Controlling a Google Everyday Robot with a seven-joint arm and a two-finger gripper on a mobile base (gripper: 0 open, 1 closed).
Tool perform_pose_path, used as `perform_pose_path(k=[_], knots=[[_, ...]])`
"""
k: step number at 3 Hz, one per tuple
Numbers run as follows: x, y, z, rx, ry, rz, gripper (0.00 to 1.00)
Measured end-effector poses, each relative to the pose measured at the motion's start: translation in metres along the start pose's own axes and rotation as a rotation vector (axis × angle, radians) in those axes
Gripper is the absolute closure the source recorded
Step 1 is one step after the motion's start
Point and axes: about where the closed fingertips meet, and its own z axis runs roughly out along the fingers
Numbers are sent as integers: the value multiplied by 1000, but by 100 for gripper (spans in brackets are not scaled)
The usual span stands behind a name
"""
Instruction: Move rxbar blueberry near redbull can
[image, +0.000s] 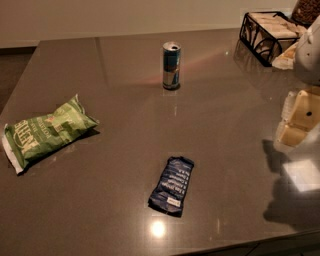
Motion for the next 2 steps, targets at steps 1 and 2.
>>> perform_pose_path(k=[1,2], knots=[[0,0,0,0,0,0,0],[-9,1,3,-30,-11,-33,0]])
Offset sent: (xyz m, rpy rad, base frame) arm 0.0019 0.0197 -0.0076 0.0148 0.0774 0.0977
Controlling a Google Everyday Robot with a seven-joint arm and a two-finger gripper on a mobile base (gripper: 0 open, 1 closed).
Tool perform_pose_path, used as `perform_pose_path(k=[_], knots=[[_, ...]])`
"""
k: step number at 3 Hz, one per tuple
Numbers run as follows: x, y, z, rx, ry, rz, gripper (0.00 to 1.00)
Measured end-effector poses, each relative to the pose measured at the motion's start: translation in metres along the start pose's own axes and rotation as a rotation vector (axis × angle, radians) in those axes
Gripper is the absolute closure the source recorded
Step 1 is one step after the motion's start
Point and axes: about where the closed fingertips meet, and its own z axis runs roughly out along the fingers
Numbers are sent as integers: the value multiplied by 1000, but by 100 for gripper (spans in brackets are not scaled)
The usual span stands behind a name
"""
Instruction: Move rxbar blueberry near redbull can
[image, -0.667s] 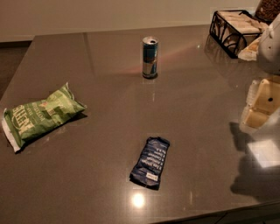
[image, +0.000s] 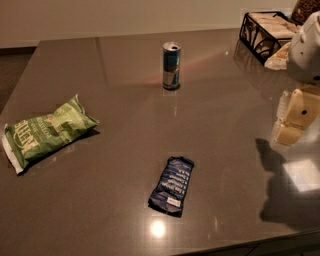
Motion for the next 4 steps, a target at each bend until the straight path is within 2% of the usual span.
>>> perform_pose_path(k=[1,3,4], knots=[[-27,21,22,-74,-39,-123,0],[-68,77,75,-178,-126,-360,0],[-95,109,111,-242,-176,-522,0]])
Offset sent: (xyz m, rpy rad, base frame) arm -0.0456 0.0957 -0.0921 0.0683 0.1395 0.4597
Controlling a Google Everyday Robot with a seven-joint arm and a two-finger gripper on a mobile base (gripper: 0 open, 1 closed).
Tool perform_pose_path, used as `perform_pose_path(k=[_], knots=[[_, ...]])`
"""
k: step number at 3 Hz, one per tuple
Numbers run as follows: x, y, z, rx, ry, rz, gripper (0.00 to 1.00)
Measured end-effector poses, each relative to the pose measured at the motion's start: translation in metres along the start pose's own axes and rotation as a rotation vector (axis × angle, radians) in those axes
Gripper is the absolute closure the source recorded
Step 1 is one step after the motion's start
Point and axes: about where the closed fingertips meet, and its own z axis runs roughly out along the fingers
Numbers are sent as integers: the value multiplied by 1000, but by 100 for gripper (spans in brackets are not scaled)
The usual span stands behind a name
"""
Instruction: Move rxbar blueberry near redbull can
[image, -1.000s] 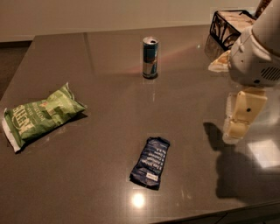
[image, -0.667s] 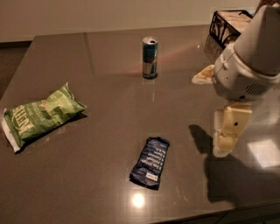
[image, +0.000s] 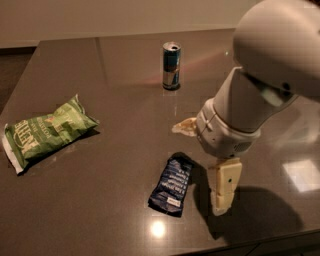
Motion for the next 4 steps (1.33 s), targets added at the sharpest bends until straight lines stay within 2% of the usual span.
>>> perform_pose_path(k=[1,2,3,4], knots=[[-16,2,22,-31,-16,-85,0],[-28,3,38,-60,-16,-145,0],[-34,4,47,-94,-1,-185,16],[-37,3,53,-124,19,-204,40]])
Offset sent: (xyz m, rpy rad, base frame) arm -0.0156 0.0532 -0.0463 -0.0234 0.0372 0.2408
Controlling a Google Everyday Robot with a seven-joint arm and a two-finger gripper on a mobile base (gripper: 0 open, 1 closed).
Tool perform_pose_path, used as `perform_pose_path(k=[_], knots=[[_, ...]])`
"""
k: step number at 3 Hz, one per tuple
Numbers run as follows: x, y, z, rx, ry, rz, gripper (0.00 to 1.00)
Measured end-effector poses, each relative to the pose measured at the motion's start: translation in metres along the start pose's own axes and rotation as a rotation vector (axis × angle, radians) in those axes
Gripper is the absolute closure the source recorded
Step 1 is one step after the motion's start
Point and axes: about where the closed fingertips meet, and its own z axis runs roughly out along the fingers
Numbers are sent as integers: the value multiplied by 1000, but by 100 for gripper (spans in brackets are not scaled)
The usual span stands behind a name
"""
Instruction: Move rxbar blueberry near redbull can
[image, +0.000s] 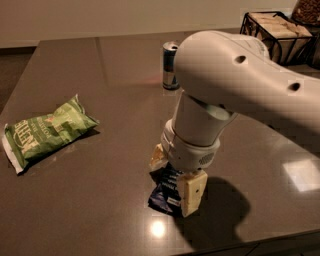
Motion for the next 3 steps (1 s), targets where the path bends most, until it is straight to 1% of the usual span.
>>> perform_pose_path(k=[1,2,3], knots=[[2,-3,-3,-8,12,4,64],[1,-4,-7,-8,12,4,86],[16,-12,-27,11,16,67,100]])
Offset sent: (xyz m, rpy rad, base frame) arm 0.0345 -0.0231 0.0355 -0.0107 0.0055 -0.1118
